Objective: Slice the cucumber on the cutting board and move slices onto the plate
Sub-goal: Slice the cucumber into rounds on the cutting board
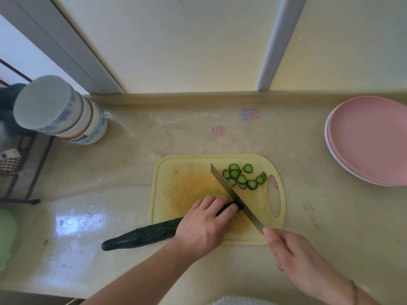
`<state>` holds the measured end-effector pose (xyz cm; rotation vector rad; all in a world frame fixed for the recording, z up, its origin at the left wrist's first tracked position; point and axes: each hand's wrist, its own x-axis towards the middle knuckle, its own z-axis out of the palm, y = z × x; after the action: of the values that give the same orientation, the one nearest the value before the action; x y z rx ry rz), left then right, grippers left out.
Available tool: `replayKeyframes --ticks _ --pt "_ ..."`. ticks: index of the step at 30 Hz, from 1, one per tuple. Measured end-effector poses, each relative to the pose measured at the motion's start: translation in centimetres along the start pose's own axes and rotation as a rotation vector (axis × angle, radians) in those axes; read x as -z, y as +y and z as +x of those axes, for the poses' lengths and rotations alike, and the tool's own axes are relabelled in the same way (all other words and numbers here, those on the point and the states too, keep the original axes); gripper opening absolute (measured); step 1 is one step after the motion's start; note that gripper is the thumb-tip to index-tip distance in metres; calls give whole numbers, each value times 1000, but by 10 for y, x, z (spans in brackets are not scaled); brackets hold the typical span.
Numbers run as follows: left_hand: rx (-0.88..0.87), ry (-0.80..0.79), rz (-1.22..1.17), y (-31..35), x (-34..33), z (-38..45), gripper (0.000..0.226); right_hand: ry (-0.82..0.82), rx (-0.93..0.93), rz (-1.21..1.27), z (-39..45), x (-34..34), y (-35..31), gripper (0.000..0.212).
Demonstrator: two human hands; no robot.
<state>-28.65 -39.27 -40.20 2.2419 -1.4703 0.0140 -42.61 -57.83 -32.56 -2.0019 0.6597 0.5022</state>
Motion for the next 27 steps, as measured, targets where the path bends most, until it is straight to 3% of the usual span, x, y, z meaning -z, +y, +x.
replayKeyframes --ticks 16,27 --pt "-6 -1 20 0 1 0 26 18 18 -5 -14 5 -5 71" --pt "-5 -1 25 -1 -1 0 25 -32 -9 -13 2 -3 -5 56"
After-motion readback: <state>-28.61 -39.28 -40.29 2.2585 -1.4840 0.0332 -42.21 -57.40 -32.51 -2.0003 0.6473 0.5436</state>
